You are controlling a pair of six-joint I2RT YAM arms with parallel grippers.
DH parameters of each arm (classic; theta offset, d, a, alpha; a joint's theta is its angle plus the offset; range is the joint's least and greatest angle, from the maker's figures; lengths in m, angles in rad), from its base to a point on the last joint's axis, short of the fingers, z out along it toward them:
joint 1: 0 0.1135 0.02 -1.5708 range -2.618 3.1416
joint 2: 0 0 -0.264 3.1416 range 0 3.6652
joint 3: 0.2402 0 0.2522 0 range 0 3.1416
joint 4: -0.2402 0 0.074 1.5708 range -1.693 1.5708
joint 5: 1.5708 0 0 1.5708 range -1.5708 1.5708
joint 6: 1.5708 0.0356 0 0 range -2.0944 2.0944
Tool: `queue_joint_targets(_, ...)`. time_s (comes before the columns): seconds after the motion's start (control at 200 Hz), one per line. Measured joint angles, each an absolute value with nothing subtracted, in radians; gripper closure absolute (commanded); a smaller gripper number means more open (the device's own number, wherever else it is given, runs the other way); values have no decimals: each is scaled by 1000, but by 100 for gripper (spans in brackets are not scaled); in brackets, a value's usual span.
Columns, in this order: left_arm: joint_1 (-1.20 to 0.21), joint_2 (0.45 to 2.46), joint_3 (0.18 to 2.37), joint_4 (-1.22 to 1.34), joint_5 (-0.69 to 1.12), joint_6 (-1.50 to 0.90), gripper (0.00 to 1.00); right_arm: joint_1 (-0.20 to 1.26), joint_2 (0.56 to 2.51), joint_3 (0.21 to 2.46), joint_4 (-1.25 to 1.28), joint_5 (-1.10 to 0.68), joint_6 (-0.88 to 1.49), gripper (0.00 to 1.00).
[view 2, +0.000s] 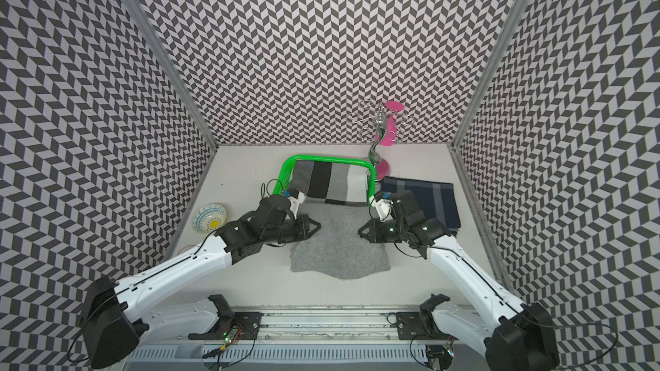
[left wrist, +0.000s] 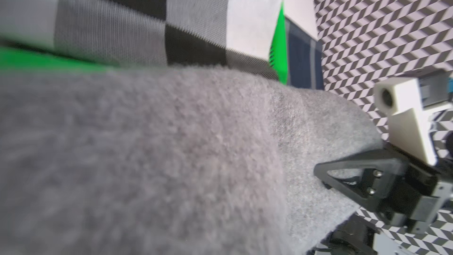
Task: Put the folded scarf in the basket
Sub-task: Pick up the scarf at the center of the board, then place the scarf in the basket.
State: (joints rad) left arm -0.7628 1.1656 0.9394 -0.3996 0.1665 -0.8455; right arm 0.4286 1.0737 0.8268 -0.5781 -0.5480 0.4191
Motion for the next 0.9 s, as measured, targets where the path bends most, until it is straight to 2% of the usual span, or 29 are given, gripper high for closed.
queue_joint_targets(0.165, -641, 1234, 1115, -447, 183, -750, 100, 429, 1175, 1027, -564, -508, 412, 100)
queue_joint_targets(0.441, -490, 1499, 1317, -456, 213, -601, 100, 404, 1520, 1322, -542, -451, 347, 100)
queue_joint_targets(0.606, -434, 1626, 1379, -451, 222, -543, 100, 387, 1670, 1390, -526, -414, 321, 100)
queue_joint_targets(0.896, -387, 1783, 1483, -419, 232, -473, 100, 377, 1781, 1408, -456, -349, 316, 100)
